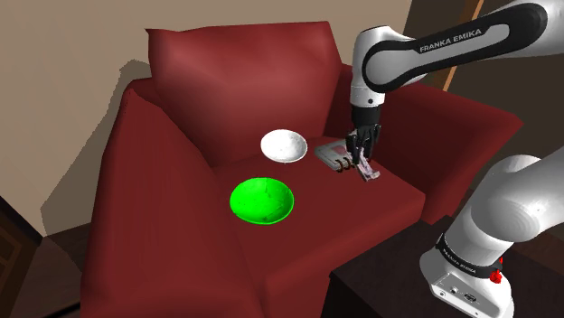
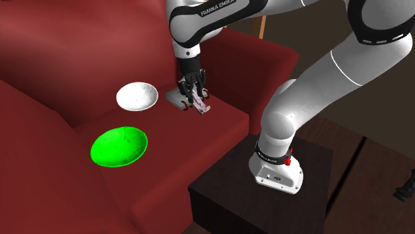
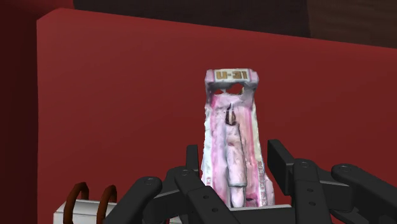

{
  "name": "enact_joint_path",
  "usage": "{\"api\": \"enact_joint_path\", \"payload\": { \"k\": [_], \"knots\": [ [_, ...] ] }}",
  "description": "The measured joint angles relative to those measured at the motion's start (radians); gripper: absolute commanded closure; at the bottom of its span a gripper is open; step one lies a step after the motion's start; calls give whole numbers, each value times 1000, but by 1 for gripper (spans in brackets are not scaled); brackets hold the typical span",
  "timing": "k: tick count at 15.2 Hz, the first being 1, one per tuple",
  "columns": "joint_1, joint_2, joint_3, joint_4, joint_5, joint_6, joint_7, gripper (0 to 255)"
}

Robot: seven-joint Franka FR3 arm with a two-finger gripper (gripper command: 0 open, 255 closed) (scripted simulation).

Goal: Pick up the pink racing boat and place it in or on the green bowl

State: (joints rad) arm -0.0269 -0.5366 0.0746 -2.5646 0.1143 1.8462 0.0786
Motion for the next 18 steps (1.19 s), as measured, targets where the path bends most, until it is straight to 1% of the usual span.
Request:
{"api": "enact_joint_path", "payload": {
  "k": [2,6,11,14,18],
  "knots": [
    [5,6,7,28,5,-21,12,255],
    [41,73,67,92,43,-11,87,255],
    [80,204,146,220,74,7,195,255],
    [101,282,189,297,79,15,260,255],
    [124,409,239,436,64,13,349,255]
  ]
}}
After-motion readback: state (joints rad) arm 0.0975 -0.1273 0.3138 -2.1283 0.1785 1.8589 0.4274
